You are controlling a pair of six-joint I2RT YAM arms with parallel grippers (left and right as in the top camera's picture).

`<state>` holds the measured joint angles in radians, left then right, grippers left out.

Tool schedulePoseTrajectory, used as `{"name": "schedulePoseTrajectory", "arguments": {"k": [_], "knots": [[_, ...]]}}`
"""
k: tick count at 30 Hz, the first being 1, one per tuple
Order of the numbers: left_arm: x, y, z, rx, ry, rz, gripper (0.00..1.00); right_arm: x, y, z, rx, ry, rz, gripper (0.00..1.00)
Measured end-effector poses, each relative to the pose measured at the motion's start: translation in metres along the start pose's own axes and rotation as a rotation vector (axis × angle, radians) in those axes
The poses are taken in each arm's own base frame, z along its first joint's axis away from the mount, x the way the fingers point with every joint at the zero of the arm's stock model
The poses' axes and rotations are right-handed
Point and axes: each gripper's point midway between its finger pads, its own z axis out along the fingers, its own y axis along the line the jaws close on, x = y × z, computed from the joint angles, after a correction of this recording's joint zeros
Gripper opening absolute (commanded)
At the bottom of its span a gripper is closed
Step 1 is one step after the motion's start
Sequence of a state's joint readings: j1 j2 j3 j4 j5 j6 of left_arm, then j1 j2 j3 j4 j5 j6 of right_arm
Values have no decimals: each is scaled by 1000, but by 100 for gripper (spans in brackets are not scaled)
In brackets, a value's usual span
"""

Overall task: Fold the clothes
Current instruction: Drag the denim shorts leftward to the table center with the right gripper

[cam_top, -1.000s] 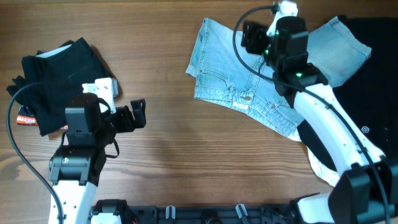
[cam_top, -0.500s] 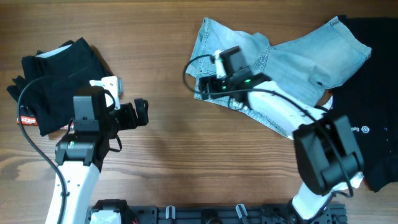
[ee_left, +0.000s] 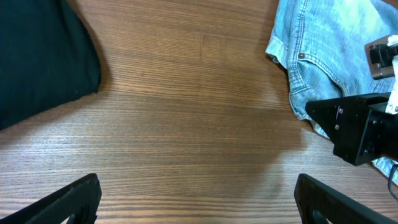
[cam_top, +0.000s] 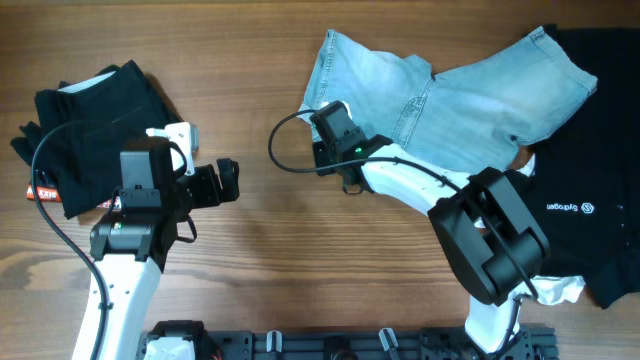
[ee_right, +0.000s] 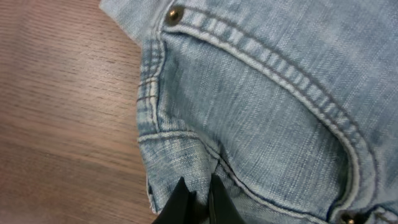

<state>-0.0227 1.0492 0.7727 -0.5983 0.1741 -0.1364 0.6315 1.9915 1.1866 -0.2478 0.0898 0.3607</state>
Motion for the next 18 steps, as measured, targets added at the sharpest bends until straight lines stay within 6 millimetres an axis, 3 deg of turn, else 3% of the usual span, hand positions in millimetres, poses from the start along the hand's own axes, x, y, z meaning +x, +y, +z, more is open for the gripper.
{"name": "schedulePoseTrajectory", "arguments": {"k": [2, 4, 5, 6, 9, 11, 12, 14, 15, 16, 18], "knots": [[-3, -1, 0, 2, -11, 2, 100, 8, 21, -4, -118, 46, -12, 11], [-8, -1, 0, 2, -34, 5, 100, 22, 55, -16, -267, 106, -39, 17], [-12, -1, 0, -1, -48, 8, 100, 27, 71, -25, -321, 118, -61, 25], [-17, 0, -1, -6, -71, 11, 100, 32, 101, -44, -398, 114, -108, 36], [-25, 0, -1, -7, -101, 15, 100, 35, 141, -84, -478, 71, -191, 57], [-25, 0, -1, -7, -102, 7, 100, 33, 141, -95, -457, 55, -183, 62], [-25, -1, -1, -5, -101, 0, 100, 25, 130, -97, -415, 36, -160, 63], [-22, -5, -1, 21, -89, -8, 100, 19, 100, -90, -321, 40, -115, 64], [-18, -8, -1, 40, -72, -13, 100, 13, 81, -87, -269, 37, -85, 72], [-15, -11, 1, 58, -55, -21, 100, 5, 61, -87, -223, 25, -50, 78], [-7, -13, 8, 80, -8, -55, 100, -17, 27, -98, -166, -28, 18, 79]]}}
